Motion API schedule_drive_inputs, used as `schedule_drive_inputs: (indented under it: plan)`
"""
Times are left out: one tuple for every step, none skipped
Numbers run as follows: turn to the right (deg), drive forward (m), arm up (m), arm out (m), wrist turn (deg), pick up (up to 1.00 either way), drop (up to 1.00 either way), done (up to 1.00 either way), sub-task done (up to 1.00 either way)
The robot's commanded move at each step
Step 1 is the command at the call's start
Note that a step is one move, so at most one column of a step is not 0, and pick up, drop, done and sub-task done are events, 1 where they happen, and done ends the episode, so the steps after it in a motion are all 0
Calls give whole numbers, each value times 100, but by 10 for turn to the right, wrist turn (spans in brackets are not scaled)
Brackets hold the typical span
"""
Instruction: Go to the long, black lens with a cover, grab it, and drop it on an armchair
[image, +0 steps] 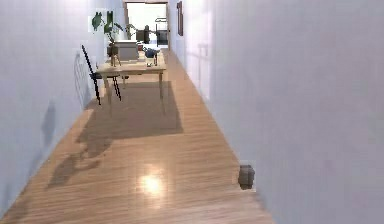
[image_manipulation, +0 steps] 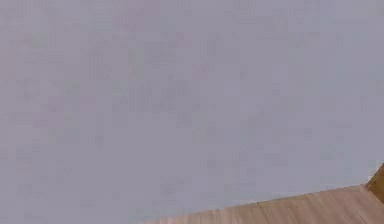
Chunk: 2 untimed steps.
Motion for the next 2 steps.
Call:
schedule_drive_inputs:
  plan:
    - [0,100,0,0,0,0,0,0,0]
    - [0,100,0,0,0,0,0,0,0]
